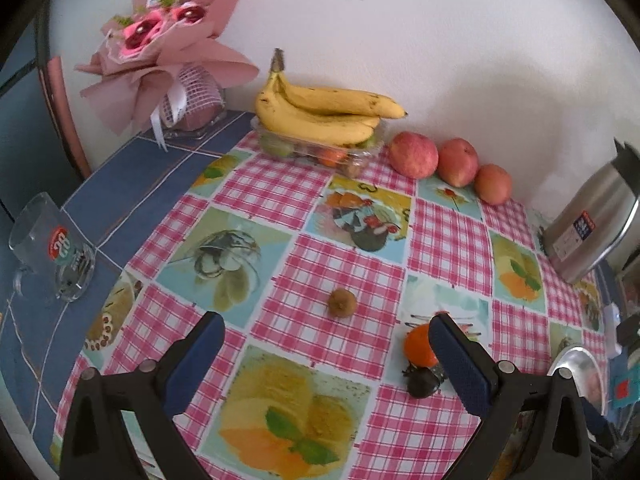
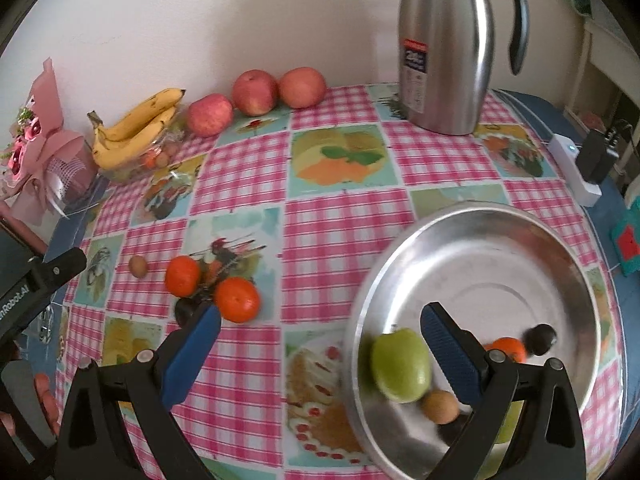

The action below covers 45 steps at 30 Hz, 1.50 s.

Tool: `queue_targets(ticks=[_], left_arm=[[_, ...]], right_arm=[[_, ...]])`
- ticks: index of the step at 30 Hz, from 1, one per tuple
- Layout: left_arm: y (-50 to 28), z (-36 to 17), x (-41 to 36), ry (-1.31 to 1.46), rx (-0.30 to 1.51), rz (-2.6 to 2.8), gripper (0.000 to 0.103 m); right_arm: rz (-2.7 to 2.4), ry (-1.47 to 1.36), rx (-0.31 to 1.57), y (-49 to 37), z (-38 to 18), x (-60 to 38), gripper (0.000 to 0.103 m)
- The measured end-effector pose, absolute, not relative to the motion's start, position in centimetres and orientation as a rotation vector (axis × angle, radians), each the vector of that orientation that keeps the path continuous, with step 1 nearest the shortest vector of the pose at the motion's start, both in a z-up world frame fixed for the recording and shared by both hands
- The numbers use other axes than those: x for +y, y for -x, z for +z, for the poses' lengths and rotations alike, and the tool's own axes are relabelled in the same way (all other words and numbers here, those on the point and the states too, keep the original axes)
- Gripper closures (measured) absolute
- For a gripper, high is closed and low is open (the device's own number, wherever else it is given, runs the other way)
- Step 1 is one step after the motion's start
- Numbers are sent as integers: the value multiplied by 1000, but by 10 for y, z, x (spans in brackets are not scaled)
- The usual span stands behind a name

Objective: Organize fruits
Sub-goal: 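Move both open tools back toward the remaining fruit cluster, then close the left tool on the brown kiwi while the right tool closes on a tangerine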

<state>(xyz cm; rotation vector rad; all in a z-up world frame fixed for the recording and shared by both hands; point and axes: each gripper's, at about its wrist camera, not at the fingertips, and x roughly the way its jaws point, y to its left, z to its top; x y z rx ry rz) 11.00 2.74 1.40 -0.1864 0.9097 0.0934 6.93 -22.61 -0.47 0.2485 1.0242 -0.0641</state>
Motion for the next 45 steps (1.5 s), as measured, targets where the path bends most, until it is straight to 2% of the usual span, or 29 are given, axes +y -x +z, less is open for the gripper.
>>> queue_targets(ticks=[14, 21, 35, 40, 45], left_arm=[[-106, 17, 90, 336, 855, 211, 0], [-113, 12, 82, 299, 877, 173, 0], [-130, 19, 30, 160, 930, 16, 0], [-143, 11, 23, 141, 974, 4, 0], [-154, -10, 20, 138, 1007, -14, 1]], right_arm=[[90, -216, 1046, -110, 9, -159, 3], [135, -138, 1061, -122, 5, -142, 3], [99, -119, 1029, -114, 10, -183, 4], [91, -137, 1020, -113, 15, -191, 15], [106, -155, 1074, -118, -3, -190, 19]])
